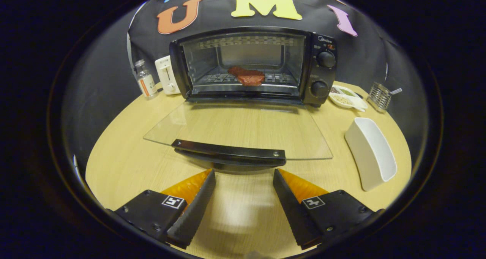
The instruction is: Open the toaster oven, put the food inside, and close the toaster oven door.
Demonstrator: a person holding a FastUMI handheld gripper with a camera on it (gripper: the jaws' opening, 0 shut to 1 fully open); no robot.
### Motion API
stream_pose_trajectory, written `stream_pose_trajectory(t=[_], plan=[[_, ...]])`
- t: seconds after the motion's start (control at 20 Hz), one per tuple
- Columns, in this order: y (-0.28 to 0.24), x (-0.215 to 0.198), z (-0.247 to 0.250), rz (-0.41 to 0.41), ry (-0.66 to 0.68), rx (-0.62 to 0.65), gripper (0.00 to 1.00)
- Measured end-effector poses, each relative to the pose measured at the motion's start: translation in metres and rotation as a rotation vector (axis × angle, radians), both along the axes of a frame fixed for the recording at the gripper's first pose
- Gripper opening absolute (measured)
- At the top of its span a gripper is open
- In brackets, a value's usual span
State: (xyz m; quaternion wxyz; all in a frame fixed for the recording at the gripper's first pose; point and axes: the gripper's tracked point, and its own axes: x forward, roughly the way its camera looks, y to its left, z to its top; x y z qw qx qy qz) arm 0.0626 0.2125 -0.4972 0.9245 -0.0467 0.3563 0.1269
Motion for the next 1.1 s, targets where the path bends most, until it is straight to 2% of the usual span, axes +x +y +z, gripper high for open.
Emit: stream_pose_trajectory(t=[0.35, 0.7, 1.1], plan=[[0.005, 0.006, 0.021, 0.024, -0.020, -0.012, 0.98], [0.005, 0.031, 0.085, -0.016, -0.068, 0.025, 0.97], [0.009, 0.076, 0.157, -0.031, -0.192, 0.027, 0.98]])
